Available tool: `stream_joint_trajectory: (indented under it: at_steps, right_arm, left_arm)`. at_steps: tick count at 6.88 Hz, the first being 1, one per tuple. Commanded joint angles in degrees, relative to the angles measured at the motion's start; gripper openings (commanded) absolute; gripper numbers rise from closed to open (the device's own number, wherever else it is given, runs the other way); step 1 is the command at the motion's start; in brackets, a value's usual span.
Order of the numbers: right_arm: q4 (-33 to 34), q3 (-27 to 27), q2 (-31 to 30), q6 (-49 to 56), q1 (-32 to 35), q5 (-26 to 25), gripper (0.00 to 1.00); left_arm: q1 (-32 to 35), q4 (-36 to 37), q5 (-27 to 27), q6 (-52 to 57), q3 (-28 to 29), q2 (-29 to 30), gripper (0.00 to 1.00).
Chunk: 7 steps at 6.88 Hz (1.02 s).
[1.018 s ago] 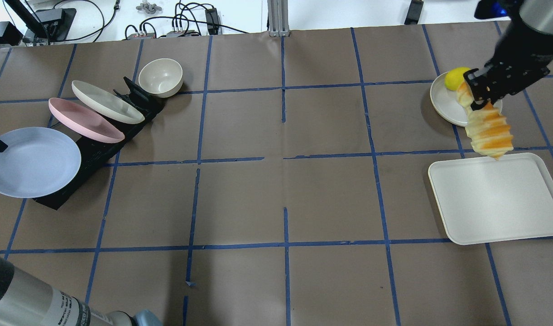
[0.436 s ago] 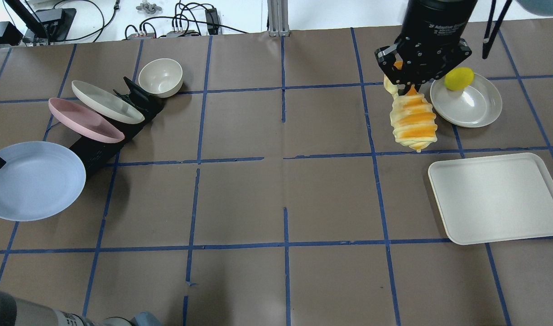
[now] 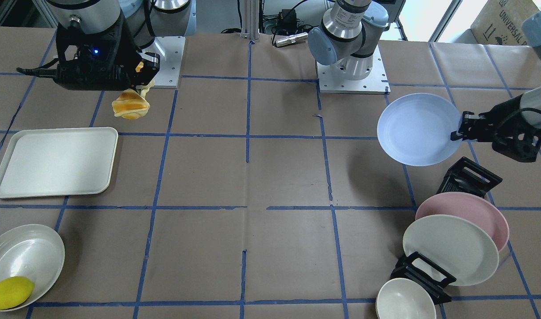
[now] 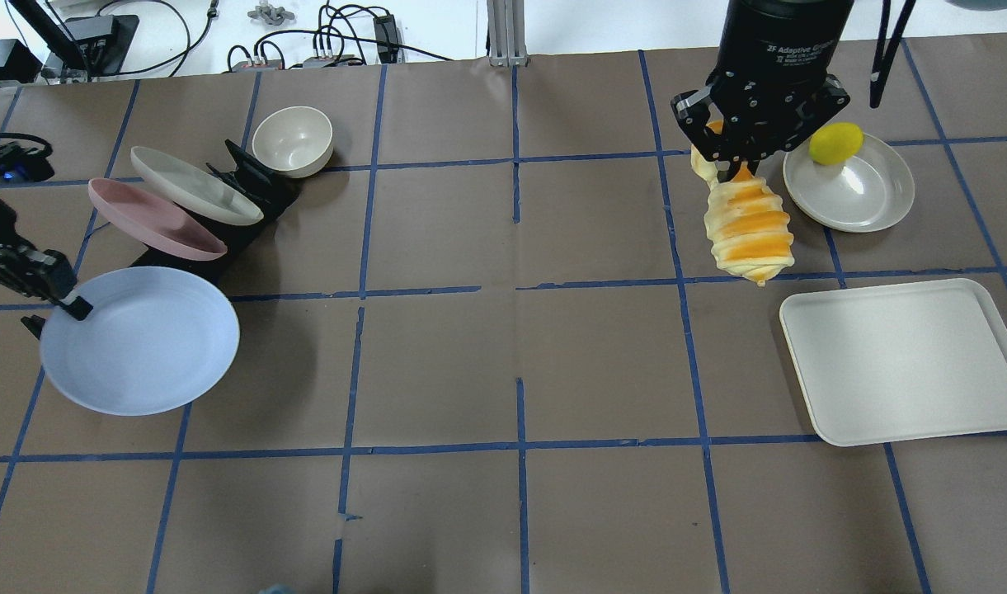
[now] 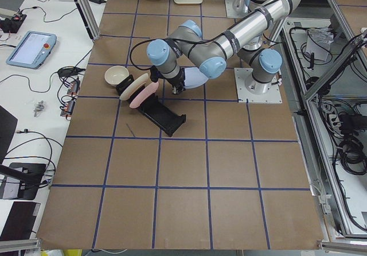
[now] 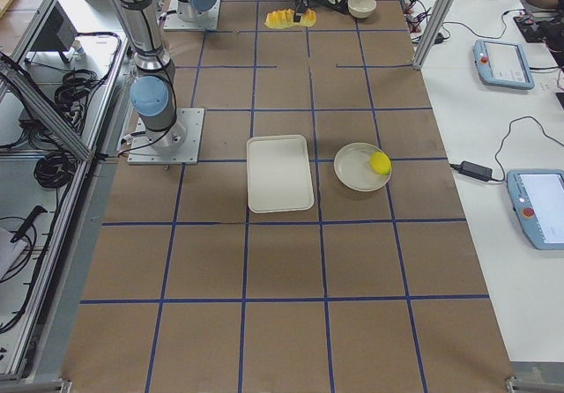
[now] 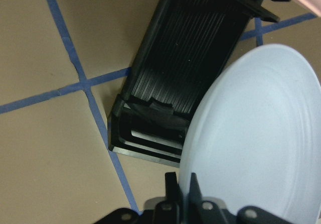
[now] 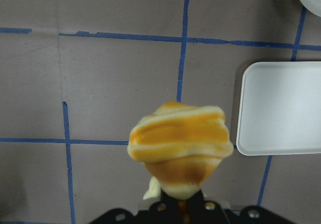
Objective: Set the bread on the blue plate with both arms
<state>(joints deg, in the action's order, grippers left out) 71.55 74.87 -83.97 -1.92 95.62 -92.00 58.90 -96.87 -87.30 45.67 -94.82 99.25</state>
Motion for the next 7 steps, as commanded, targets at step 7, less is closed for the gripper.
stream_joint_trajectory:
  at_steps: [7]
  right_arm:
    - [-0.79, 0.45, 0.38, 0.42, 0.01, -0.2, 0.01]
  left_arm:
    - [31.85, 28.62, 19.36, -37.97, -0.98, 13.93, 0.09]
